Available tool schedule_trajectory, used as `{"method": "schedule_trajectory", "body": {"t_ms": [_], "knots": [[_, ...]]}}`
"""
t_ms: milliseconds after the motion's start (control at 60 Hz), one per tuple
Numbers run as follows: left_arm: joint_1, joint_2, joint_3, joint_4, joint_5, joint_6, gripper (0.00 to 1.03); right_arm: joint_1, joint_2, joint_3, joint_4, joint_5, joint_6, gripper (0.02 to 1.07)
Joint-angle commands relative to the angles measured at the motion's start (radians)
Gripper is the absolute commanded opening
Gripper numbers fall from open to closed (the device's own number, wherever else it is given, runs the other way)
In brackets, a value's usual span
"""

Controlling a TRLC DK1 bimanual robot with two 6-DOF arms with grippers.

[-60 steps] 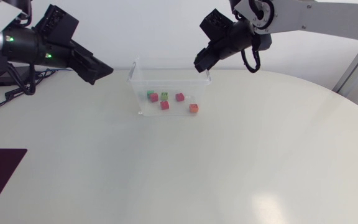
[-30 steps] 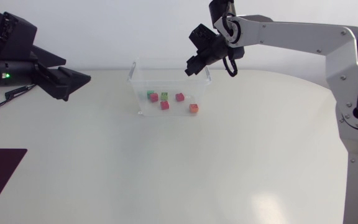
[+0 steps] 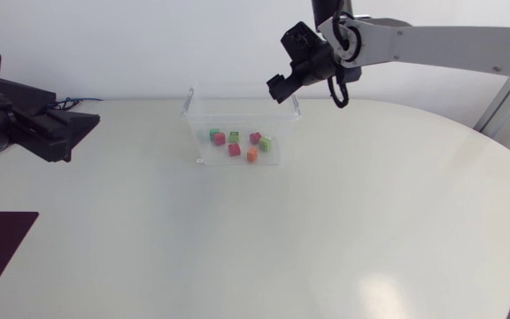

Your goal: Place the duplo bricks in the container

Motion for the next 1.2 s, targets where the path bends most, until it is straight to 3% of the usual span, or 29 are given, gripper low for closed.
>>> {"method": "schedule_trajectory", "body": {"t_ms": [0, 400, 750, 1183], "knots": [[0.009, -0.033, -0.043, 0.014, -0.015, -0.031, 1.0, -0.024, -0.113, -0.104, 0.048, 0.027, 0.048, 1.03], [-0.001, -0.191, -0.19, 0.063, -0.058, -0.072, 1.0, -0.146, -0.547, -0.576, 0.23, 0.107, 0.077, 1.03], [0.01, -0.311, -0.35, 0.178, -0.085, -0.146, 1.0, -0.218, -0.84, -0.874, 0.261, 0.122, 0.087, 1.03], [0.033, -0.412, -0.503, 0.304, -0.105, -0.197, 1.0, -0.331, -1.173, -1.213, 0.393, 0.191, 0.081, 1.03]]}}
